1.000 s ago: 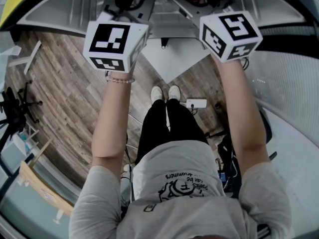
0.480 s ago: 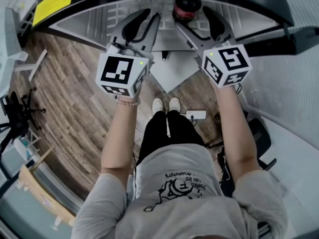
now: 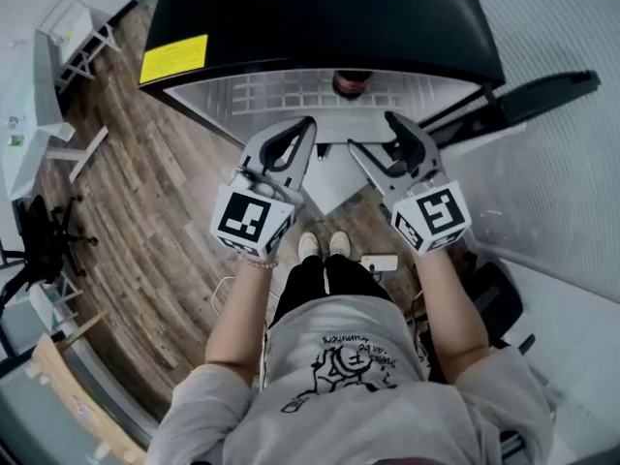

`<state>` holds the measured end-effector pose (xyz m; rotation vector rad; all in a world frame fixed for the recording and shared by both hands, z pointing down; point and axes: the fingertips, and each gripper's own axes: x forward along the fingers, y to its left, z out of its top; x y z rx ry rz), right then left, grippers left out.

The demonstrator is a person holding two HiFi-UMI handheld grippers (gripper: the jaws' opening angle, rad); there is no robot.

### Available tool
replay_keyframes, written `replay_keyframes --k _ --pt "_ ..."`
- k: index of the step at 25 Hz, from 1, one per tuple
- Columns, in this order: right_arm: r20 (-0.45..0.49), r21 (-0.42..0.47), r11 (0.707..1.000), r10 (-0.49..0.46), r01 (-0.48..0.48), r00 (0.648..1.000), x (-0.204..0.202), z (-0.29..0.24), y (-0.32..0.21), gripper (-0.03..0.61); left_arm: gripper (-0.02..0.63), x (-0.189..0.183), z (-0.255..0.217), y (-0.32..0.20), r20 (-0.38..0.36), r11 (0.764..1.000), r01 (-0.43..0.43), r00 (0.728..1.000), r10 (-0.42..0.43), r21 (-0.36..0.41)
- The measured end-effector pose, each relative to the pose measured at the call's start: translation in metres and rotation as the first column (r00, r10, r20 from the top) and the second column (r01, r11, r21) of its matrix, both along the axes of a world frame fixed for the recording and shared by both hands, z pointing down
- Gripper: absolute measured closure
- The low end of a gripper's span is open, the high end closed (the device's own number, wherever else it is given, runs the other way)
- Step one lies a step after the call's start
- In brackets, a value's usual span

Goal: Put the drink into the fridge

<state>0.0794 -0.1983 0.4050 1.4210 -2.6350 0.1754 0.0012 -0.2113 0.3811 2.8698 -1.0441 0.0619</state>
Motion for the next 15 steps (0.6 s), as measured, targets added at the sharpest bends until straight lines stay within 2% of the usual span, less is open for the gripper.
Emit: replay_keyframes --k 5,9,15 --pt "0.007 0.064 0.997 -0.044 0.043 0.999 -0.01 -0.038 0.032 0.352 0.612 0.0 -0.022 0.035 -0.028 0.998 -0.06 0.998 0.06 -0.01" --pt "0.033 0.058 0.995 -0.08 0.078 0.996 -0.017 -0.062 0.056 0.425 0.612 0.0 -0.049 0.061 -0.108 0.992 -0.124 0.987 0.122 -0.008" --pt "0.088 0.043 0.993 -0.112 0.108 0.99 -0.029 -0.097 0.085 0.503 0.612 0.005 -0.093 0.092 -0.119 0.987 -0.157 0.98 0.159 0.024"
